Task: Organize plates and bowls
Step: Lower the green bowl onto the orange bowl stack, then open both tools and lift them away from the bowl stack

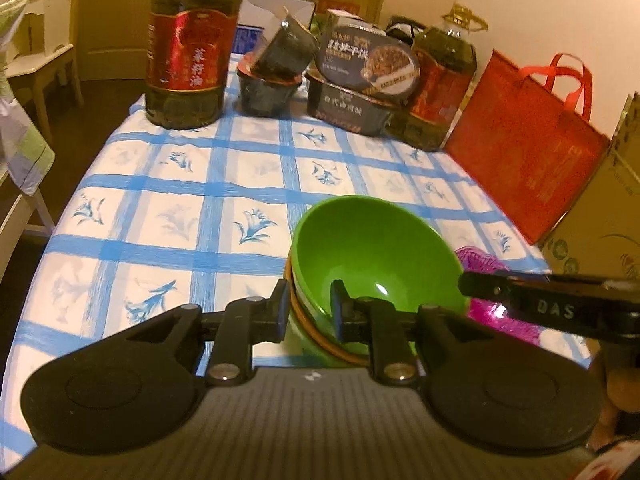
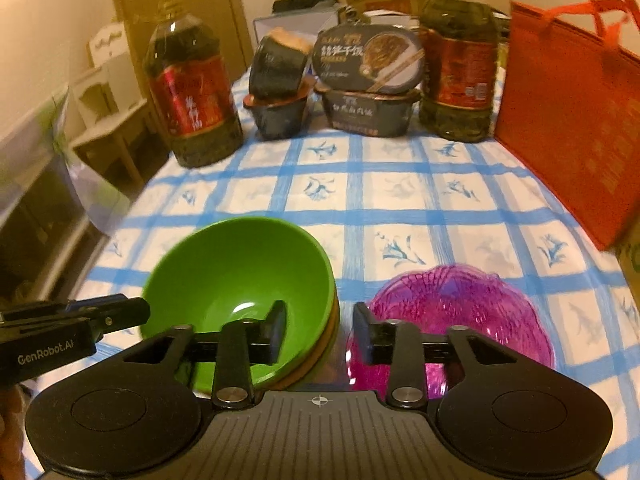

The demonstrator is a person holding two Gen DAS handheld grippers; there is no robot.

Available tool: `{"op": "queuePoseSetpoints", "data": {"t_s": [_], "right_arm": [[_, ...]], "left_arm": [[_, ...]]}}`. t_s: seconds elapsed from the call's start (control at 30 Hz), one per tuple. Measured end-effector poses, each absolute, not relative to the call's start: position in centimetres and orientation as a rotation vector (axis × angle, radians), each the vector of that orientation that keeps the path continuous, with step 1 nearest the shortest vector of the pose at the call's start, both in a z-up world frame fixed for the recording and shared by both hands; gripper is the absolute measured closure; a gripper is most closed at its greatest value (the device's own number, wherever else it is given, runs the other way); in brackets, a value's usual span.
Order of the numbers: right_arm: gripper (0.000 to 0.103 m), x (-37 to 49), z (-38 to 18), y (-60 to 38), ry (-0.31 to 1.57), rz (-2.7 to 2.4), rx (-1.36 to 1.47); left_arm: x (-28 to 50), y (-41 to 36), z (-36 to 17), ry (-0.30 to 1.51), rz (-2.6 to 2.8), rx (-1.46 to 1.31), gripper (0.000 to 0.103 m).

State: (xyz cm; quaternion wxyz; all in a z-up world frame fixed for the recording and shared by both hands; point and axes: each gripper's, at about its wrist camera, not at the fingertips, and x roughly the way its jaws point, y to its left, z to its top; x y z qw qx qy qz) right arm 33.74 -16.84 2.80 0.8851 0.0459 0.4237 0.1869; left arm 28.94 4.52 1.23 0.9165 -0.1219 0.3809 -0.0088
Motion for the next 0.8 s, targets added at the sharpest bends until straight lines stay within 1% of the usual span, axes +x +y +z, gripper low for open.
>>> {"op": "queuePoseSetpoints", "data": {"t_s": [0.17,0.23,0.37,0.43,0.5,0.53,0.6,0.73,0.8], "right_arm": [[0.05,30.3,3.0,-18.2,0.908,0.374,0.154],[0.047,28.8,2.8,-18.9,0.921,0.35,0.175],[0.044,25.9,2.4,-20.5,0.942,0.304,0.2],[0.042,24.4,2.2,-21.2,0.949,0.271,0.186],[0.041,23.0,1.9,-22.0,0.959,0.237,0.178],[0.041,22.3,1.8,-22.3,0.964,0.229,0.176],[0.039,21.1,1.6,-22.8,0.972,0.229,0.169],[0.032,19.0,1.3,-23.3,0.975,0.225,0.158],[0.03,18.1,1.2,-23.4,0.972,0.223,0.158]], "left_arm": [[26.0,4.3,1.8,0.782,0.007,-0.277,0.066],[24.7,3.9,1.8,0.785,0.022,-0.272,0.054],[21.9,3.1,1.7,0.781,0.016,-0.281,0.042],[20.6,2.5,1.6,0.78,0.012,-0.289,0.033],[19.4,1.9,1.6,0.784,0.008,-0.286,0.03],[18.8,1.6,1.6,0.786,0.008,-0.286,0.027],[17.7,1.1,1.6,0.783,0.004,-0.296,0.024],[16.4,0.6,1.1,0.806,0.016,-0.298,0.024],[15.7,0.5,0.7,0.813,0.027,-0.297,0.024]]}}
